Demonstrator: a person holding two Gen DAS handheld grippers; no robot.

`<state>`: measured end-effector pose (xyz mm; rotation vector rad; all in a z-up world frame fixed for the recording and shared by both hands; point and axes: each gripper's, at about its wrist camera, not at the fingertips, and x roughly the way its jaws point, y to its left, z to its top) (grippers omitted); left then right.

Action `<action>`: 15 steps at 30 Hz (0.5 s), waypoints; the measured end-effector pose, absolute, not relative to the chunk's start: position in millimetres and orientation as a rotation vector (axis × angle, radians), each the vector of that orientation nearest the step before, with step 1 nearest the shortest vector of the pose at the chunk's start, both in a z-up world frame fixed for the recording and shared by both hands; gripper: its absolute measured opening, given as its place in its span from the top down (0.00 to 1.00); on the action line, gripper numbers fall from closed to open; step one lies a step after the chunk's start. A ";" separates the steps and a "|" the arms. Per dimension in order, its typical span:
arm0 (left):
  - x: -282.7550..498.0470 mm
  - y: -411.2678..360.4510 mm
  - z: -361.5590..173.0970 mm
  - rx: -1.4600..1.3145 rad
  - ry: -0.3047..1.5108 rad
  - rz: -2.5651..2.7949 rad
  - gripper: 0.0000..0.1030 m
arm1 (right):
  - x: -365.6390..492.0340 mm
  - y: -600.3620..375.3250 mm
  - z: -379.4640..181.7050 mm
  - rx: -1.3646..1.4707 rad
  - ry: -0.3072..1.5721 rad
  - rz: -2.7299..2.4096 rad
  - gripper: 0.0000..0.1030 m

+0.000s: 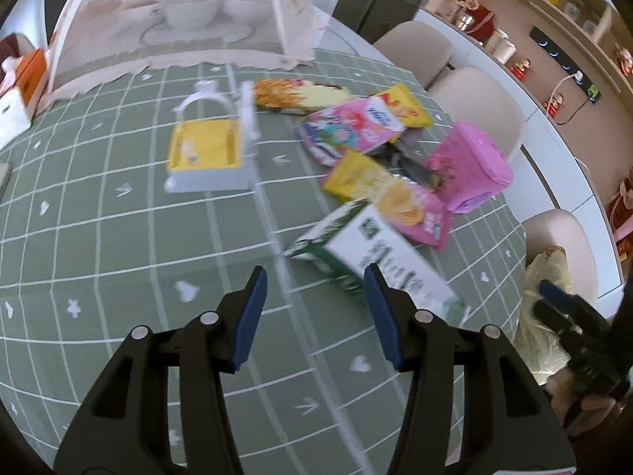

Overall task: Collect trash
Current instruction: 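Return to the table and grasp the white milk carton with the right tool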

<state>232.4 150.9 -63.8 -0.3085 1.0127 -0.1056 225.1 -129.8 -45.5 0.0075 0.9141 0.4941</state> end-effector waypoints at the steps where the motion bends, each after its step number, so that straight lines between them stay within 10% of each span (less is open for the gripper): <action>1: 230.9 156.8 -65.1 -0.309 1.016 -0.102 0.53 | 227.9 -113.9 -49.0 -0.009 0.922 0.536 0.50; 15: 228.2 210.8 -71.3 -0.302 1.021 -0.090 0.53 | 269.2 0.4 -83.9 -0.287 0.978 0.729 0.50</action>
